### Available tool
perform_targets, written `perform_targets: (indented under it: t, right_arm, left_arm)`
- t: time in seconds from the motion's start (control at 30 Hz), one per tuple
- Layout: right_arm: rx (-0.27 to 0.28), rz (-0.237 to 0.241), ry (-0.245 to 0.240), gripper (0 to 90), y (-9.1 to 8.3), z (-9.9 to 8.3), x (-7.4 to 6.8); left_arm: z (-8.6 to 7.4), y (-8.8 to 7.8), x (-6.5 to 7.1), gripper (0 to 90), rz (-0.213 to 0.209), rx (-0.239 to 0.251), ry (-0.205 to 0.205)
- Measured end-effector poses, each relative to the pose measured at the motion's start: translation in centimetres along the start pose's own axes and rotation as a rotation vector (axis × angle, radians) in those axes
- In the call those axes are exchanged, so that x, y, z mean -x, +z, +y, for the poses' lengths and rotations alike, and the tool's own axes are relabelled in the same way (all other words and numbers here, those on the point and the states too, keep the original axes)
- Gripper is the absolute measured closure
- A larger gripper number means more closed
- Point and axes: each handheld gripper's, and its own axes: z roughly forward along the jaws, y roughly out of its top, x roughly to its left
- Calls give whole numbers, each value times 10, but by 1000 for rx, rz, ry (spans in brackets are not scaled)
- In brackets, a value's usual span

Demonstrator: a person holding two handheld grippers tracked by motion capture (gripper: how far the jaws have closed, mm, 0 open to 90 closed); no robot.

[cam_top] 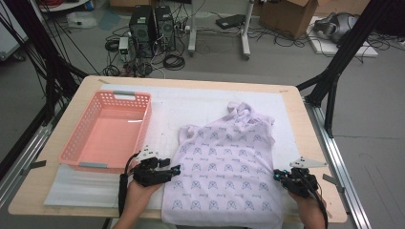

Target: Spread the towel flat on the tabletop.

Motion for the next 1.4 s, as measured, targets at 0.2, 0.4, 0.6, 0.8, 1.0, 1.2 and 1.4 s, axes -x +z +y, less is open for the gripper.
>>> perform_targets:
  t: [0.2, 0.4, 0.6, 0.8, 1.0, 1.2, 1.4]
  right_arm:
    - [22, 21, 27, 876, -17, -20, 5]
    - [20, 31, 15, 877, -31, -34, 2]
    - [1, 69, 8, 878, -42, -43, 2]
    - [51, 68, 35, 634, -38, -33, 1]
    - [69, 71, 44, 500, -16, -14, 5]
    - [36, 33, -44, 859, 1, -4, 6]
    - [106, -76, 13, 865, 14, 4, 19]
  left_arm:
    - [-10, -6, 18, 851, 40, -34, 88]
    - [-28, -28, 29, 859, 17, -32, 105]
    - [-41, -49, 38, 858, -5, -27, 126]
    - [-25, -38, 25, 496, 9, 57, 67]
    - [-2, -8, 11, 409, -18, -21, 47]
    - [4, 6, 20, 797, 28, -70, 120]
    - [11, 8, 9, 825, 111, -6, 60]
